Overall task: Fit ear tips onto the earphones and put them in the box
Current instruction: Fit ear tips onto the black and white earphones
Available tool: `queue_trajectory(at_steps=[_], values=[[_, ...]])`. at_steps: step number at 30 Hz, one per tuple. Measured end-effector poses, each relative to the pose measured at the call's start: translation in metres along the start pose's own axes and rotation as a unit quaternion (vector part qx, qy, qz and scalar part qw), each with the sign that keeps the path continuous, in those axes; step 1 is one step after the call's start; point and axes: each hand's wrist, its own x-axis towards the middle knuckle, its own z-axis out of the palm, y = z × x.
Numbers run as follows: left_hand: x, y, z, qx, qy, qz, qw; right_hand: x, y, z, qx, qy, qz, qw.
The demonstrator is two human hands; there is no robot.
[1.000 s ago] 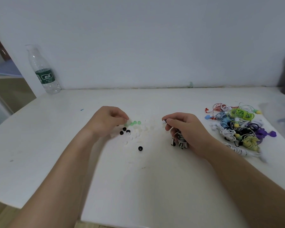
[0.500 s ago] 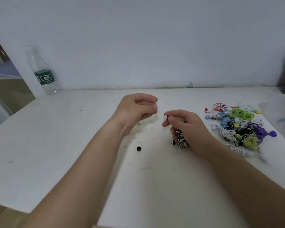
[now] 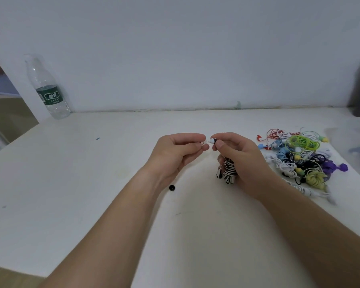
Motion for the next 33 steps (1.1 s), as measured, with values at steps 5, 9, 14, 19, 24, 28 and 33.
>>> queue_trajectory(at_steps=[5,9,14,19,24,28,33], values=[[-0.002,-0.0004,0.0025,0.003,-0.013,0.002,1.0,-0.0029,-0.0018,-0.0013,-0.032,-0.001,-0.014,0.999],[-0.0023,0.0,0.0029,0.001,-0.017,0.003,1.0,-0.0044,-0.0035,-0.0011,-0.044,-0.012,-0.022,0.999],[-0.0021,-0.0009,0.0031,0.009,-0.019,0.007,1.0,-0.0046,-0.0038,-0.0013,-0.048,-0.009,-0.024,0.999],[-0.0004,-0.0021,0.0017,0.023,-0.024,0.006,0.999,-0.004,-0.0034,-0.0024,-0.057,0.001,-0.024,0.998],[0.0009,-0.004,0.0006,0.043,-0.038,0.013,0.998,-0.0039,-0.0032,-0.0033,-0.056,-0.004,-0.014,0.998],[0.0011,-0.0052,0.0002,0.049,-0.054,0.016,0.997,-0.0048,-0.0045,-0.0035,-0.042,-0.014,0.001,0.999],[0.0007,-0.0054,0.0002,0.039,-0.079,0.012,0.996,-0.0045,-0.006,-0.0059,-0.018,-0.037,0.011,0.999]])
